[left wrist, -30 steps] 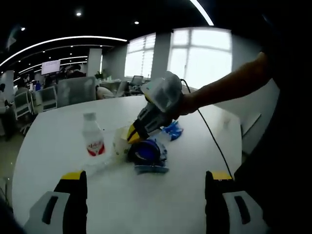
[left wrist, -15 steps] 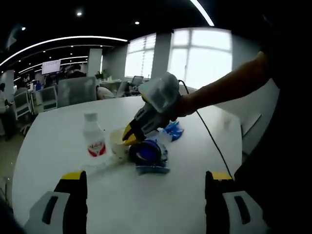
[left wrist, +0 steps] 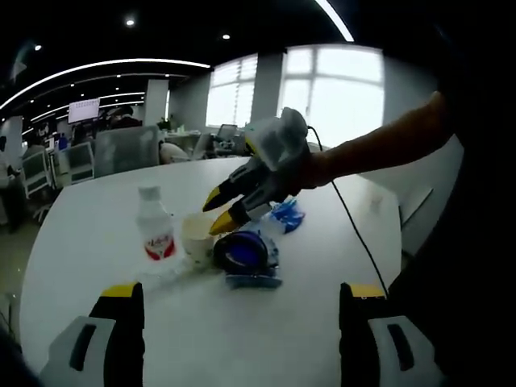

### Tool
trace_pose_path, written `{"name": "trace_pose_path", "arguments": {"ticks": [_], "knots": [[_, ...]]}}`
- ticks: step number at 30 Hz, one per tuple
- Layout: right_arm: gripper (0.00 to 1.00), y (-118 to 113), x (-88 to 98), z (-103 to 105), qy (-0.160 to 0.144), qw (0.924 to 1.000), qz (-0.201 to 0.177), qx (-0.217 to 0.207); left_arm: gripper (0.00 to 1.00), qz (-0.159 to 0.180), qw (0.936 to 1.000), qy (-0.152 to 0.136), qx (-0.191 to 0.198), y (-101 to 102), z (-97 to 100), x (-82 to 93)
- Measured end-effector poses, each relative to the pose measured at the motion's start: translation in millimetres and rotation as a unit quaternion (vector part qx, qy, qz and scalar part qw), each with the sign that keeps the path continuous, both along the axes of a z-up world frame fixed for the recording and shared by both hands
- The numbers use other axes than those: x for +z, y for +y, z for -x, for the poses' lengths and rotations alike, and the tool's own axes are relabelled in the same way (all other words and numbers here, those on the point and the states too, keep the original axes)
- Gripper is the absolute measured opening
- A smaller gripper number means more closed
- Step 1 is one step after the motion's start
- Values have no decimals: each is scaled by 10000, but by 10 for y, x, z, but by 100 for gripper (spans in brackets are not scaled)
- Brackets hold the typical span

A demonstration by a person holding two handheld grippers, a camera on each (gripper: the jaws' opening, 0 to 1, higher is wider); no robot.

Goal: Arrange the tabletop items into an orderly group along one side of the table until the central work area is clear of visible clutter.

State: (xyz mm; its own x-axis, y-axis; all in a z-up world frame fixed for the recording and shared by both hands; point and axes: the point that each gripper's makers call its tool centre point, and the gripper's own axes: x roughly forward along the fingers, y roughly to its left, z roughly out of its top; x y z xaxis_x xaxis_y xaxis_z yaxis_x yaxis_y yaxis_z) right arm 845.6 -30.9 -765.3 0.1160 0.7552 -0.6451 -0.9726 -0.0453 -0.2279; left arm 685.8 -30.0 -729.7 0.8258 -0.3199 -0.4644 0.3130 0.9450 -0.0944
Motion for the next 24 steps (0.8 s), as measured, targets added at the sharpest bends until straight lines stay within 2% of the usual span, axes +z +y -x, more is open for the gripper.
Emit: {"name": "trace_pose_path", "arguments": {"ticks": [10,12,15,17,21,24], "knots": [[40,-211,9,-101,442,9964,-218,-685,100,31,10000,-56,44,40,-69,59],[41,-269,20,-124,443,9954,-265,-813,100,21,10000,-46,51,41,-74,59],[41,-380,31,-167,610,9913,-400,-1097,100,0,10000,-26,67,37,-81,58],[43,-478,25,-188,592,9893,-432,-1265,100,-1,10000,-7,53,24,-81,55],[49,-631,-1,-229,955,9794,-531,-1697,100,38,10000,38,22,20,-88,32],[51,-684,-20,-290,1113,9747,-620,-1835,100,104,9999,61,41,32,-102,22]]}}
